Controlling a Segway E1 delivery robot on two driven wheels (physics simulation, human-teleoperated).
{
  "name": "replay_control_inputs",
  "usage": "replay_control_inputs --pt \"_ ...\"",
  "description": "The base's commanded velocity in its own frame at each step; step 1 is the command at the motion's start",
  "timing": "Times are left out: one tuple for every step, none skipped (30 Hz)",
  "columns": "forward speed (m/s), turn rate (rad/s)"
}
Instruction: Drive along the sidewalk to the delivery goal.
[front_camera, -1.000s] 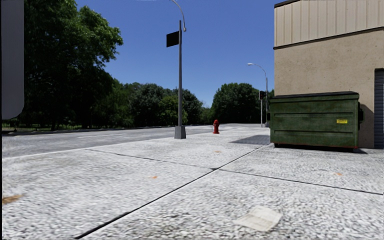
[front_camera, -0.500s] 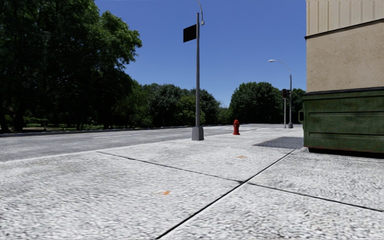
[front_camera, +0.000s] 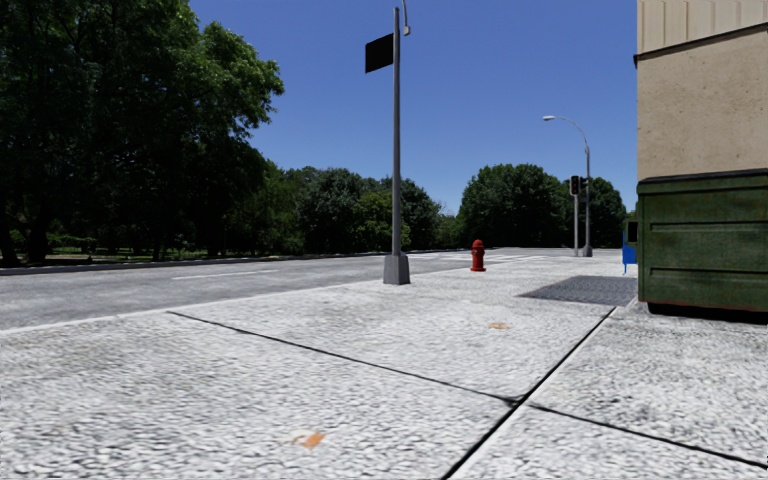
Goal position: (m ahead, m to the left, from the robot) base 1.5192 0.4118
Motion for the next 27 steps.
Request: replay_control_inputs --pt "1.06 0.0" --pt "1.06 0.0" --pt "1.06 0.0" --pt "1.06 0.0" --pt "1.06 0.0" --pt "1.06 0.0" --pt "1.06 0.0" --pt "1.06 0.04" --pt "1.06 0.13" --pt "1.06 0.13" --pt "1.06 0.19" --pt "1.06 0.23" --pt "1.06 0.24" --pt "1.06 0.24" --pt "1.06 0.24" --pt "1.05 0.24" --pt "1.05 0.24" --pt "1.05 0.24" --pt "1.05 0.24" --pt "1.05 0.24" --pt "1.05 0.24" --pt "1.05 0.24" --pt "1.05 0.24" --pt "1.05 0.24" --pt "1.05 0.2" --pt "1.05 0.2" --pt "0.99 0.13"
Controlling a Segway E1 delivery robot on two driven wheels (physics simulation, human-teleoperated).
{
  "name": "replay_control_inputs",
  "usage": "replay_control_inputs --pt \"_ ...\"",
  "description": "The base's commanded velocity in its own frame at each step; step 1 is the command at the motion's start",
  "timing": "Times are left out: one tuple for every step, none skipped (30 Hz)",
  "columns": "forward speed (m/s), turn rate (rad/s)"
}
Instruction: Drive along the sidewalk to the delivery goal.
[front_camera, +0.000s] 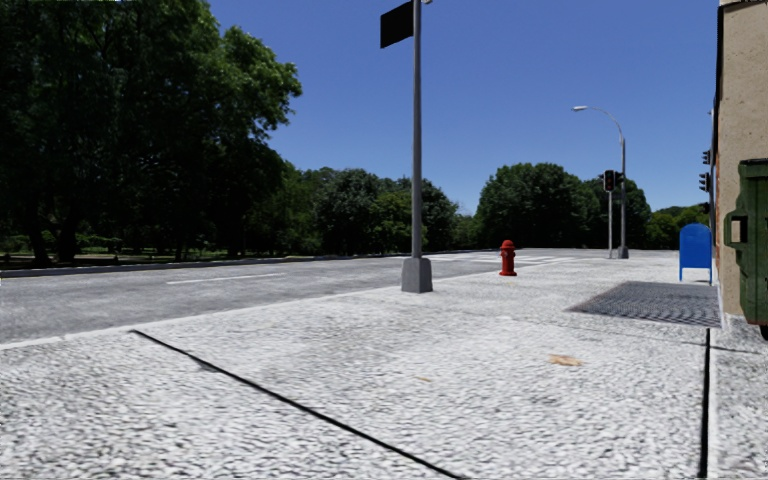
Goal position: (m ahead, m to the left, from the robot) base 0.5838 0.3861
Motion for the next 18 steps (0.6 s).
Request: replay_control_inputs --pt "0.88 0.03" --pt "0.78 0.0" --pt "0.78 0.0" --pt "0.6 0.0" --pt "0.41 0.0" --pt "0.19 0.0" --pt "0.19 0.0" --pt "0.12 0.0" --pt "0.02 0.0" --pt "0.0 0.0" --pt "0.0 0.0" --pt "0.0 0.0" --pt "0.0 0.0" --pt "0.0 0.0" --pt "0.0 0.0" --pt "0.0 0.0" --pt "0.0 0.0" --pt "0.0 0.0"
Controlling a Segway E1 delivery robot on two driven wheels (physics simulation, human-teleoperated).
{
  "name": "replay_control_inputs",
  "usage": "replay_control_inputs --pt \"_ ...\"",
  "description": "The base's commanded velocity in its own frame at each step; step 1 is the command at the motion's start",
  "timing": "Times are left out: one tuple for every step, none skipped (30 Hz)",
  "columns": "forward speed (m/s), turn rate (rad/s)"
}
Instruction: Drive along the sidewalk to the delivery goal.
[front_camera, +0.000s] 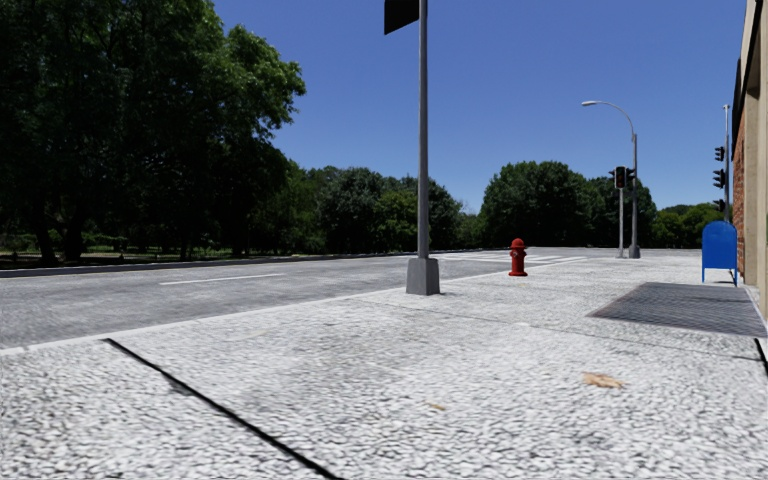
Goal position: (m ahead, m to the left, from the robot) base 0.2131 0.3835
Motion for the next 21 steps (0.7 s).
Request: replay_control_inputs --pt "0.0 0.0" --pt "0.0 0.0" --pt "0.0 0.0" --pt "0.0 0.0" --pt "0.0 0.0" --pt "0.0 0.0" --pt "0.0 0.0" --pt "0.0 0.0" --pt "0.0 0.0" --pt "0.0 0.0" --pt "0.0 0.0" --pt "0.0 0.0" --pt "0.0 0.0" --pt "0.0 0.0" --pt "0.0 0.0" --pt "0.0 0.0" --pt "0.0 0.0" --pt "0.0 0.0" --pt "0.0 0.0" --pt "0.0 0.0" --pt "0.0 0.0"
